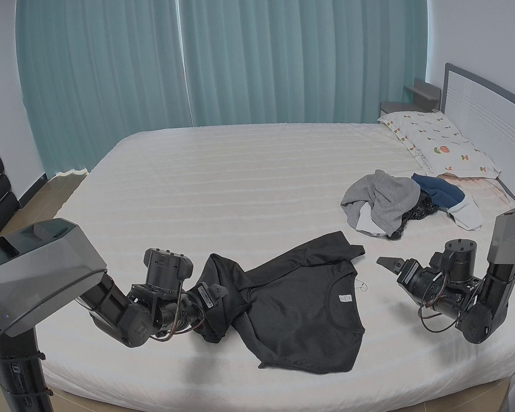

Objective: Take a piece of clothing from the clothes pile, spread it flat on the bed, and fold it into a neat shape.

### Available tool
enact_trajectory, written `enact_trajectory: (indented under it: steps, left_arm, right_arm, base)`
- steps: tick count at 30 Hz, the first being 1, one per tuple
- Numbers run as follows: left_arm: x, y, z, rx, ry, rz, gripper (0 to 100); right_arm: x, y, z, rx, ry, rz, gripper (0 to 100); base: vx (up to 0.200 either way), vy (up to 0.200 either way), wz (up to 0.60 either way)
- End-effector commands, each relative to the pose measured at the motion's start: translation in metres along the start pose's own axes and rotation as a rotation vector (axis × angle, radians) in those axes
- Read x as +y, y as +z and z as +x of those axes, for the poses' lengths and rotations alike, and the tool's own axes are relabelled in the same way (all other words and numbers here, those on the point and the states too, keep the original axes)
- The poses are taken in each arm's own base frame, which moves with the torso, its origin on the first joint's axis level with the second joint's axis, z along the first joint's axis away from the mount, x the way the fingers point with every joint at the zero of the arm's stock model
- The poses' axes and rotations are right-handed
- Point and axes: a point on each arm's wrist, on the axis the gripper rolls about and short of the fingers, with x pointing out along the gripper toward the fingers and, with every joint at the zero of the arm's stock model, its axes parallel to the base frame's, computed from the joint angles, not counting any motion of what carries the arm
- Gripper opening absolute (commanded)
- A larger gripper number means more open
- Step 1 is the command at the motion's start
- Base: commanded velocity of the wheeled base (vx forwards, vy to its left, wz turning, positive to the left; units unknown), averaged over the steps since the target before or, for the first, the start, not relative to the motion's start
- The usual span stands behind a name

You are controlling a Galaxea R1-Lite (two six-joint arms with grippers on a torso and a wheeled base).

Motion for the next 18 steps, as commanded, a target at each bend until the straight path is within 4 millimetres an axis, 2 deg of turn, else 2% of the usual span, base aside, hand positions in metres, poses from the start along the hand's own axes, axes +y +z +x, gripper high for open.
enact_trajectory:
  steps: [1,5,9,14,15,18]
  left_arm:
    - [-0.005,-0.019,0.012,0.008,0.032,0.077,100]
    - [-0.003,-0.028,0.022,0.021,0.059,0.093,100]
    - [-0.006,-0.03,0.025,0.022,0.051,0.094,100]
    - [0.0,-0.032,0.032,0.022,0.061,0.092,100]
    - [0.0,-0.032,0.032,0.022,0.061,0.092,0]
    - [0.005,-0.033,0.035,0.014,0.088,0.096,0]
  right_arm:
    - [-0.011,-0.01,-0.003,0.042,-0.043,0.011,100]
    - [-0.013,-0.014,-0.002,0.053,-0.05,0.009,100]
    - [-0.012,-0.013,-0.001,0.05,-0.044,0.008,100]
    - [-0.013,-0.015,-0.001,0.055,-0.048,0.008,100]
    - [-0.013,-0.015,-0.001,0.055,-0.048,0.008,100]
    - [-0.012,-0.013,-0.002,0.05,-0.044,0.007,100]
  base:
    - [0.0,0.0,0.0]
    - [0.0,0.0,0.0]
    - [0.0,0.0,0.0]
    - [0.0,0.0,0.0]
    - [0.0,0.0,0.0]
    - [0.0,0.0,0.0]
